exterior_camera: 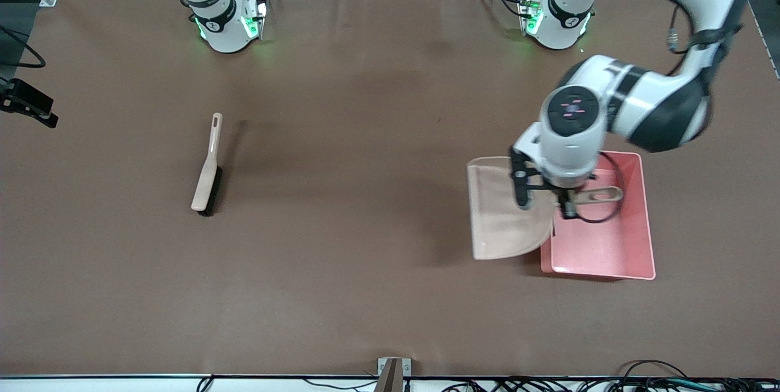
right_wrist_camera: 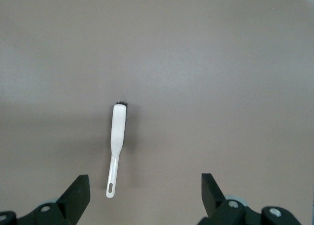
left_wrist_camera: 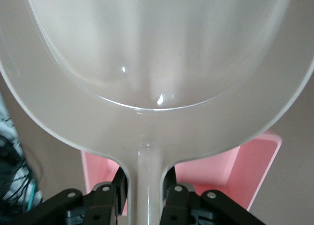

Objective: Clean e-waste and dump in bin
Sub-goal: 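Carry the empty dustpan back and lower it onto the table with the left gripper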

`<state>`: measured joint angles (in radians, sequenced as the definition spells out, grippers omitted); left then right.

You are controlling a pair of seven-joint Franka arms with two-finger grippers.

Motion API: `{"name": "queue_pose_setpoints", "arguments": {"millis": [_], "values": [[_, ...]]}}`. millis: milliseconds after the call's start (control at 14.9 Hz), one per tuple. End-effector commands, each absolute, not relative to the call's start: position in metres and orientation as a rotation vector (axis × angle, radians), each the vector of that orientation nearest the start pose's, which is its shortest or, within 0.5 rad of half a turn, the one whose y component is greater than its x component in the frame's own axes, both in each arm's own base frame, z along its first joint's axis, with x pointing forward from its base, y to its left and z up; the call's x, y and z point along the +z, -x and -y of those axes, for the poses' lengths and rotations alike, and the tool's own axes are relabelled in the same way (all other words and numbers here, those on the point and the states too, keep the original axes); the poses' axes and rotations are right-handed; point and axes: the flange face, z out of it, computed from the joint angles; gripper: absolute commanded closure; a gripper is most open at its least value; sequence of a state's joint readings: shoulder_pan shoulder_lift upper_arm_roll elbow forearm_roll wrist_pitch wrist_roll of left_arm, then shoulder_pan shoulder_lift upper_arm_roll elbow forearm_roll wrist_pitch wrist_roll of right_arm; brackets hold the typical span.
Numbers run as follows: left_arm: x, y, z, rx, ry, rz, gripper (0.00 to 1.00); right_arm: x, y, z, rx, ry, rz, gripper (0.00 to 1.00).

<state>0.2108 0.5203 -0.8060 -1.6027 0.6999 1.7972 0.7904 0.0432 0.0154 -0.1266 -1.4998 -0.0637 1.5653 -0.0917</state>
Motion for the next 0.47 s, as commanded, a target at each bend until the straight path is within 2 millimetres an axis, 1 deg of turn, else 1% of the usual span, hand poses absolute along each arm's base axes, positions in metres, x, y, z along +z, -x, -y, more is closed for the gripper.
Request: {"name": "queue_pose_setpoints", "arguments": {"millis": [0, 67, 202, 404], "values": [[0.361, -0.601, 0.283, 0.279, 2.032, -2.031, 1.0, 0.654, -0.555, 0.05, -0.067, 3.218, 0.012, 0.0], [0.351, -0.595, 0.297, 0.285, 2.015, -2.035, 1.0, 0.654, -0.555, 0.047, -0.057, 3.218, 0.014, 0.0], [0.33, -0.589, 0.312, 0.297, 2.031, -2.007, 1.0, 0.653, -0.554, 0.039, -0.055, 3.211, -0.005, 0.0], [0.309, -0.562, 0.361, 0.281, 2.037, -1.976, 1.0, 0.653, -0.554, 0.037, -0.054, 3.205, -0.034, 0.0]]}}
